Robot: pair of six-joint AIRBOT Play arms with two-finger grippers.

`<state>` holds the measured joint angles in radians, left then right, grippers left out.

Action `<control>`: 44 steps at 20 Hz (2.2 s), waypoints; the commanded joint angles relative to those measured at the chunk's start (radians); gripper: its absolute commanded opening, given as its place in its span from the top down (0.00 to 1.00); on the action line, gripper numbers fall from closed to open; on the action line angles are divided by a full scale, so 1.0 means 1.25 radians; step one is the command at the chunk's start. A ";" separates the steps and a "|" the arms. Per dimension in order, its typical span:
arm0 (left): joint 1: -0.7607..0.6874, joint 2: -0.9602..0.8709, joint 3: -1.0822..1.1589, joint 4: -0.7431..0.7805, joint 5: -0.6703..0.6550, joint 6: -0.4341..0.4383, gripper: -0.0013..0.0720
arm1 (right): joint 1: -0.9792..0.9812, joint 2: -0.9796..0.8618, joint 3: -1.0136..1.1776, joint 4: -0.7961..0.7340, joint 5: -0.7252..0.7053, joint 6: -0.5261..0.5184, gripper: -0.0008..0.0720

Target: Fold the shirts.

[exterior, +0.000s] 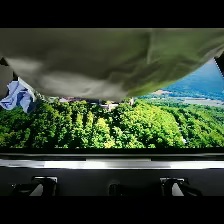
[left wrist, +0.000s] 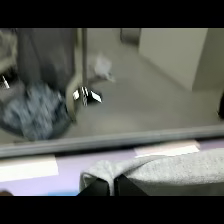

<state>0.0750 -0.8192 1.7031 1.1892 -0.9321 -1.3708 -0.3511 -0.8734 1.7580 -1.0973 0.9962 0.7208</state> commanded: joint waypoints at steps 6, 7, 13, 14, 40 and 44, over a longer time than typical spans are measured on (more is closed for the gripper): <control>0.000 0.144 0.071 0.063 0.036 -0.085 0.93 | 0.001 0.227 0.032 -0.179 0.000 0.075 0.92; 0.000 0.136 0.071 0.068 0.015 -0.086 0.93 | 0.001 0.216 0.032 -0.179 0.022 0.089 0.92; -0.001 -0.109 0.049 0.135 -0.210 -0.085 0.93 | 0.001 -0.073 0.031 -0.132 0.307 0.061 0.92; -0.003 -0.174 0.034 0.136 -0.252 -0.084 0.93 | 0.001 -0.154 0.024 -0.101 0.401 0.063 0.92; 0.075 -0.895 0.057 0.044 -0.472 0.029 0.93 | 0.156 -0.611 -0.343 -0.110 0.383 0.248 0.92; 0.075 -0.912 0.059 0.045 -0.479 -0.002 0.55 | 0.158 -0.606 -0.371 -0.088 0.348 0.273 0.68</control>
<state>0.1665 -1.9396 1.7744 1.2514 -1.4773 -1.3510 -0.1631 -1.6379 1.3323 -1.2209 1.4593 1.0348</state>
